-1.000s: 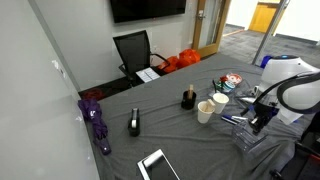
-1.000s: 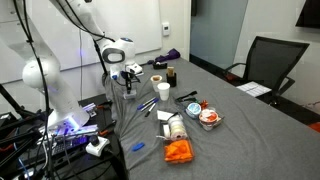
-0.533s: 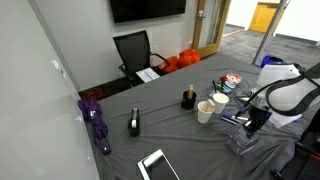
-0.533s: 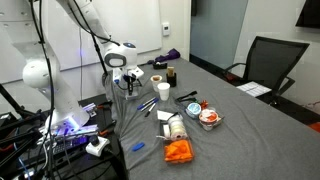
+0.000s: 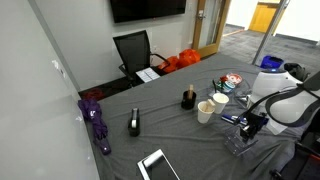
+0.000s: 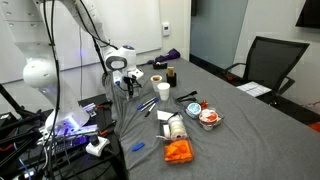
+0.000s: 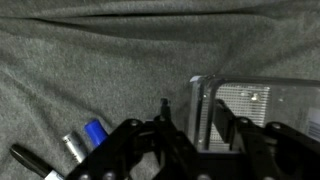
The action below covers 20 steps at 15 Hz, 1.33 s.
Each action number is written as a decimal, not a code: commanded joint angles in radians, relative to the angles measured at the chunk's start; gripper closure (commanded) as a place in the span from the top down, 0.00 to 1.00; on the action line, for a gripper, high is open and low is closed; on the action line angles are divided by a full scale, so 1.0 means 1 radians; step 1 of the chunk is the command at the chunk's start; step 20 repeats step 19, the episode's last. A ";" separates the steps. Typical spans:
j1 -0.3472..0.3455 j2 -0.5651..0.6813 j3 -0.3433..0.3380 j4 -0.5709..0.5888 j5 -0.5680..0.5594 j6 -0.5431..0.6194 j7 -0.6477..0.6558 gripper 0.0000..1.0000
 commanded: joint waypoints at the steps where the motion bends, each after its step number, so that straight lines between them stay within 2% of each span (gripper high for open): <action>1: 0.023 0.005 -0.010 -0.005 -0.072 0.023 0.050 0.81; 4: 0.021 -0.032 0.012 -0.016 -0.047 0.029 0.030 0.99; 5: 0.020 -0.041 0.017 -0.018 -0.038 0.033 0.025 1.00; 9: 0.019 -0.097 0.019 -0.023 -0.042 0.004 0.019 1.00; 17: 0.019 -0.253 0.006 -0.014 -0.032 -0.162 -0.005 1.00; 20: 0.015 -0.282 0.002 -0.018 -0.059 -0.179 0.026 1.00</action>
